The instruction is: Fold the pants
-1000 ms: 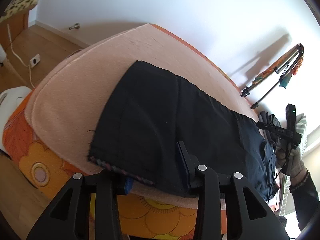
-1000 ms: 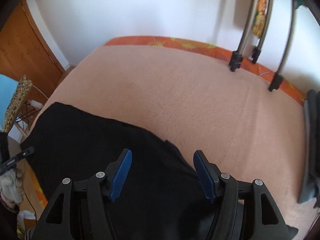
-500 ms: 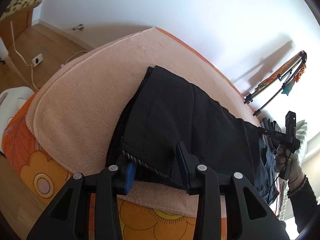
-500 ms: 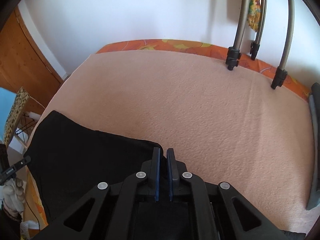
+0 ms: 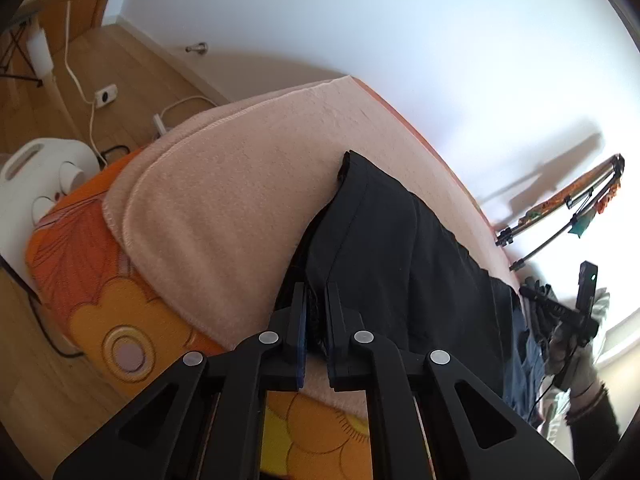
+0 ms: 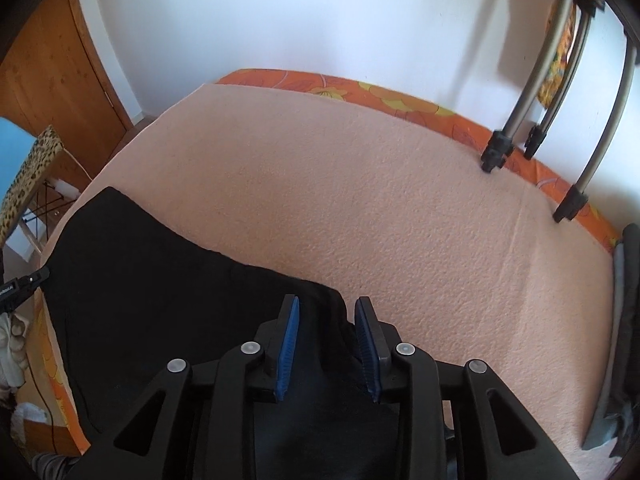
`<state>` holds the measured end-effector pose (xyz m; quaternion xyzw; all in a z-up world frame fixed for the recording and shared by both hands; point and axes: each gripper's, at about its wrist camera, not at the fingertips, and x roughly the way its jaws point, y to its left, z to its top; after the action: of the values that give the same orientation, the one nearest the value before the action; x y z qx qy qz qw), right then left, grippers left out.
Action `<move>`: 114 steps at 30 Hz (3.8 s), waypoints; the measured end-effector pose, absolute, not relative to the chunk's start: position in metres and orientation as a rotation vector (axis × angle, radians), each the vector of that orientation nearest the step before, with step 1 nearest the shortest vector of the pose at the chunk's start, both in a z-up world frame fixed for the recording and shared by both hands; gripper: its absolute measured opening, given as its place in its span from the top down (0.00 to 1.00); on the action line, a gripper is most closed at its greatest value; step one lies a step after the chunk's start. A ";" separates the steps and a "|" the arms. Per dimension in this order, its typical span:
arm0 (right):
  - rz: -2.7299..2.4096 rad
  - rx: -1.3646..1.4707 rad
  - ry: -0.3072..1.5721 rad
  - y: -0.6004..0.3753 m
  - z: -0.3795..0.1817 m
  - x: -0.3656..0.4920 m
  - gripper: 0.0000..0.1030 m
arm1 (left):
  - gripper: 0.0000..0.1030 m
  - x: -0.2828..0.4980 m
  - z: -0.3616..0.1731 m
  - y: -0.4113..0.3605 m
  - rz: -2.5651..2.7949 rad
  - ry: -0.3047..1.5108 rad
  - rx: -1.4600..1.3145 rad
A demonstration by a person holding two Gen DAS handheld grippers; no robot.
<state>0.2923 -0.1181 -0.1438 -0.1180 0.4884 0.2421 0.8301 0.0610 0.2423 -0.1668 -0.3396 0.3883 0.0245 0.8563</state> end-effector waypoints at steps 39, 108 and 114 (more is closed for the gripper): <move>0.888 -0.335 1.306 0.240 -0.141 0.201 0.42 | 0.65 0.046 -0.169 0.253 -0.045 0.737 -0.759; 0.788 -0.333 1.368 0.196 -0.116 0.243 0.98 | 0.91 0.084 -0.100 0.166 -0.297 0.618 -0.484; 0.774 -0.188 1.303 0.140 -0.076 0.251 0.99 | 0.92 0.093 -0.065 0.136 -0.384 0.593 -0.429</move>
<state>0.2507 0.1404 -0.0755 -0.0852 0.5899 0.3504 0.7225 0.0933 0.1362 -0.0651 -0.2083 0.2881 -0.1867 0.9158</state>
